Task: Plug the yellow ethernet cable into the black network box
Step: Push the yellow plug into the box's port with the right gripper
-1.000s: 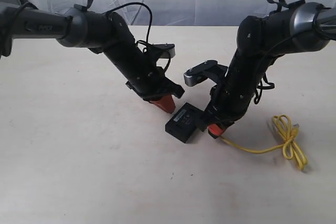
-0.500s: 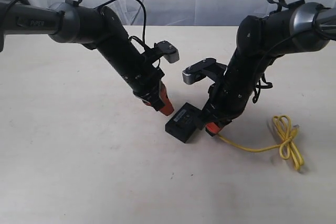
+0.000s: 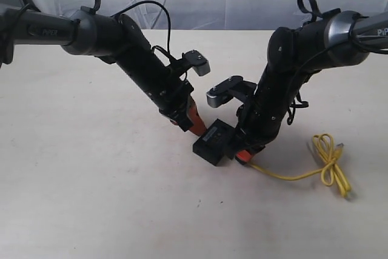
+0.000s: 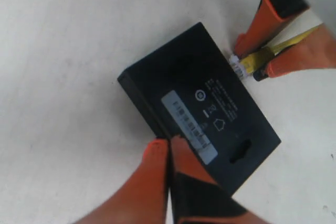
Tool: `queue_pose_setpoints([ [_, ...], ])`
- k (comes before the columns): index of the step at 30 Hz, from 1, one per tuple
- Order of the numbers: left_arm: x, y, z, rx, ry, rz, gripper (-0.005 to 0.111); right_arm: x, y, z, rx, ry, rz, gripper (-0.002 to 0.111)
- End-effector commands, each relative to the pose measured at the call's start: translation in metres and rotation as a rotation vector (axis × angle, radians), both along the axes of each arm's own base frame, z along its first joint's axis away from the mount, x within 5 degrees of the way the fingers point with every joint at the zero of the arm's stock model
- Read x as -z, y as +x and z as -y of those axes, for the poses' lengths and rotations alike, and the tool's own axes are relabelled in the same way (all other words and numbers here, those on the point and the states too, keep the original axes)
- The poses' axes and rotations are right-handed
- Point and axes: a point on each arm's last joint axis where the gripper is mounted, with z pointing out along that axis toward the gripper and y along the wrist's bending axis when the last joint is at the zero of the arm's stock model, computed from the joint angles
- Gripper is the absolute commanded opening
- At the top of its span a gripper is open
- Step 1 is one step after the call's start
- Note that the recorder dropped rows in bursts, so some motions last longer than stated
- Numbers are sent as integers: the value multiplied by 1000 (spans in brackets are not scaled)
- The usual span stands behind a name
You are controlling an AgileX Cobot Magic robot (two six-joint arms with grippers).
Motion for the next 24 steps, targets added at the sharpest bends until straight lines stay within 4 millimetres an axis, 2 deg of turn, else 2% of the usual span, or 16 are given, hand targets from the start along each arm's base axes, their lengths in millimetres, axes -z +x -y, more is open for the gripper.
queue_pose_setpoints([
  [1,-3,-1,4,3,-16,7,0,-2,2,-4,-11,14,41,-1],
  [24,-3,-2,4,16,-19,-10,0,-7,-1,3,-78,-43,31,-1],
])
